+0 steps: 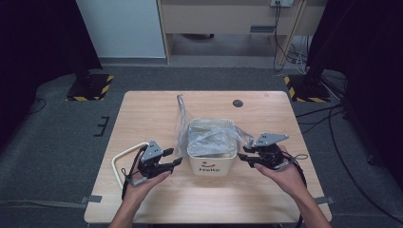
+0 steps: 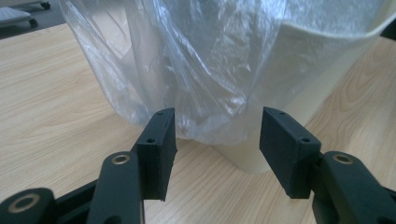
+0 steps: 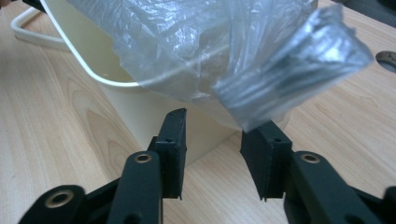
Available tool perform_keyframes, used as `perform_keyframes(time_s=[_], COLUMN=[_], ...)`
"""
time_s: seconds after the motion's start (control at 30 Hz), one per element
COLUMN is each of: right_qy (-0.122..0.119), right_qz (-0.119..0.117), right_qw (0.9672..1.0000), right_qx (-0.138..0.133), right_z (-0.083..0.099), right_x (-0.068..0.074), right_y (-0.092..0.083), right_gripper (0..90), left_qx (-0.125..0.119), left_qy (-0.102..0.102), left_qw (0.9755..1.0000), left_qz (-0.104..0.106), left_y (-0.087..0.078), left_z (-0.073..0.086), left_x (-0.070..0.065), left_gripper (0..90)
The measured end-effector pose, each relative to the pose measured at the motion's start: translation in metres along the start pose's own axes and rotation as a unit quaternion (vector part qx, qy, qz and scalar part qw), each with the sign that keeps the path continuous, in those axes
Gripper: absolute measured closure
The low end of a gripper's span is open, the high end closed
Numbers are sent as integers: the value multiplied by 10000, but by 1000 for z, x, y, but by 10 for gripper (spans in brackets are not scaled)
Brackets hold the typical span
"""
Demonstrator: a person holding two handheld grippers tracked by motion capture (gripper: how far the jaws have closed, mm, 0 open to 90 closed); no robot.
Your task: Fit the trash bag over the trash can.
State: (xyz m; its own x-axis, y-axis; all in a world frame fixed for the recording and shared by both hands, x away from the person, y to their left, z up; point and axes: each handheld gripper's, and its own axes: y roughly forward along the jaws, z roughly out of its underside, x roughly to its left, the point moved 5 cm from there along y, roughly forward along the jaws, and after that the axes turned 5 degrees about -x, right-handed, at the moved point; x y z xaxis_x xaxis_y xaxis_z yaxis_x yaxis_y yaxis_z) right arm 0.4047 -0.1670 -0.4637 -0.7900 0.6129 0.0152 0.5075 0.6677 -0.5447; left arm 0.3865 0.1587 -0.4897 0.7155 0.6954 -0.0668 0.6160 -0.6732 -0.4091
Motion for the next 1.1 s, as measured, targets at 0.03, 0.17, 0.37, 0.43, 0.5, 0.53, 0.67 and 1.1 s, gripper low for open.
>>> perform_keyframes(time_s=[0.03,0.17,0.37,0.43,0.5,0.53,0.67,1.1], right_qy=[-51,-156,-271,-275,-305,-312,-334,-440], right_qz=[11,-6,-108,-131,-147,-144,-185,-317], right_qw=[10000,9999,9996,9995,9994,9994,9992,9979], right_qx=[0,-34,41,67,62,51,70,368], right_z=[-1,-4,-6,-6,-6,-6,-4,10], right_x=[0,0,2,3,4,4,7,17], right_y=[1,4,9,10,10,9,5,15], right_gripper=[587,637,829,892,900,900,900,900], left_qx=[-18,-70,85,129,121,93,-77,147], left_qy=[-16,-23,28,79,112,110,133,406], left_qw=[10000,9999,9997,9997,9998,9999,9999,9990], left_qz=[21,107,210,176,104,77,37,144], left_y=[0,3,12,14,14,12,4,5], left_z=[-1,-7,-7,-8,-9,-10,-12,6], left_x=[1,3,2,1,0,0,-3,-15], left_gripper=[463,510,630,695,771,801,858,873])
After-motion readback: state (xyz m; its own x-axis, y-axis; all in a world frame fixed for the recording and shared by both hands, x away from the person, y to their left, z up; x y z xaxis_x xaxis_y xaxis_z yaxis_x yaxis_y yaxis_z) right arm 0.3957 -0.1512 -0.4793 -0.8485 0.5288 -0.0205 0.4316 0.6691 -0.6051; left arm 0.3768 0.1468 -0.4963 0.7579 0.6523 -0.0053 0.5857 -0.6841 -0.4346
